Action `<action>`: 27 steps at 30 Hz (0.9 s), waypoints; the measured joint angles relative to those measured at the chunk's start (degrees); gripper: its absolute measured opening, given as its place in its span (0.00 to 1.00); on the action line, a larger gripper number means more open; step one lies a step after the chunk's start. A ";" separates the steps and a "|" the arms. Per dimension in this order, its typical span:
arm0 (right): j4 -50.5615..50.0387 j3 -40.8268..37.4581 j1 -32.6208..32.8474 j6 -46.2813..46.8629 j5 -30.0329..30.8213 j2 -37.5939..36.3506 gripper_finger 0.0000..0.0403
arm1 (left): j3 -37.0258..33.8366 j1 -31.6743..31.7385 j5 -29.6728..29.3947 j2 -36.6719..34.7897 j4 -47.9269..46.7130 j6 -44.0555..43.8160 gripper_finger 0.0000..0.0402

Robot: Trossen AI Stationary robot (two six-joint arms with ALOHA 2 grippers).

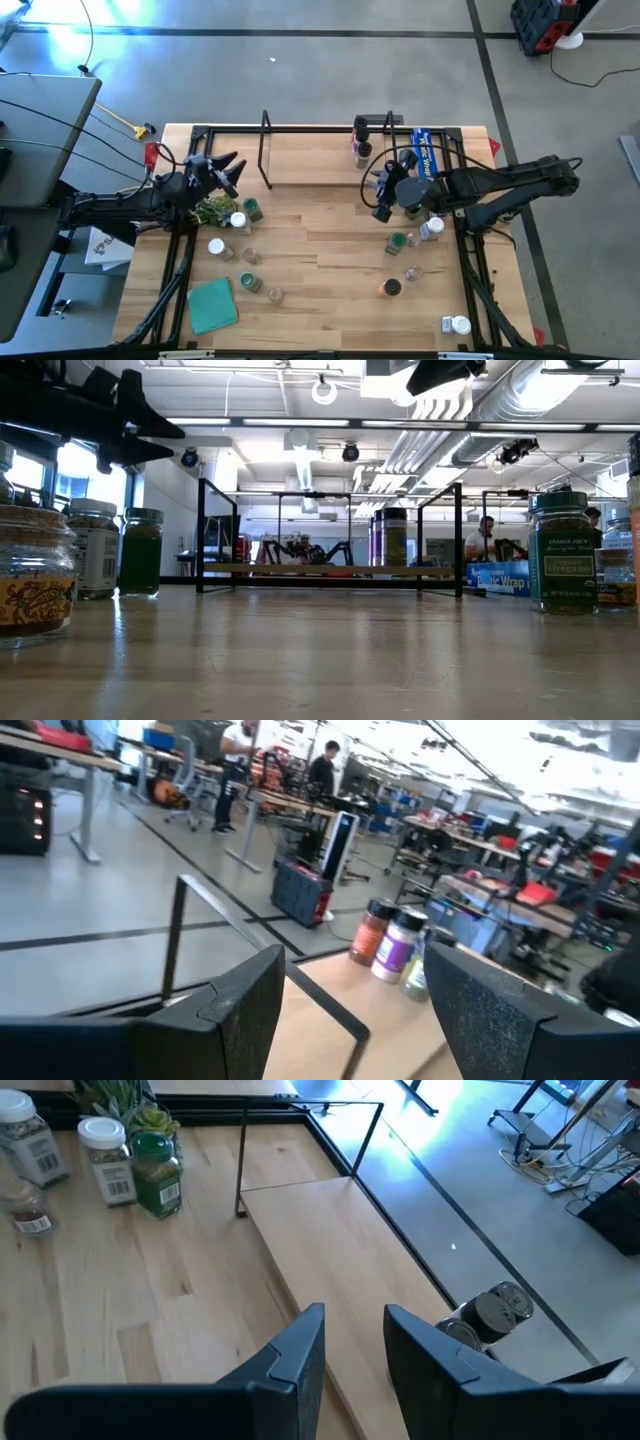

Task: Shelf spices
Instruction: Put the black orange seasoning bottle on the shelf

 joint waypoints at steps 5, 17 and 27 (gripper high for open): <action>-3.25 0.00 0.07 4.23 -2.44 0.02 0.24 | 0.00 0.00 5.86 0.00 0.40 -0.11 0.58; -7.01 -0.07 6.24 11.81 -6.14 0.04 0.24 | -0.04 -0.04 18.12 2.31 1.17 -4.70 0.58; -4.54 -6.43 12.93 24.75 -41.36 1.72 0.27 | -0.04 -0.04 18.10 7.03 4.70 -0.23 0.58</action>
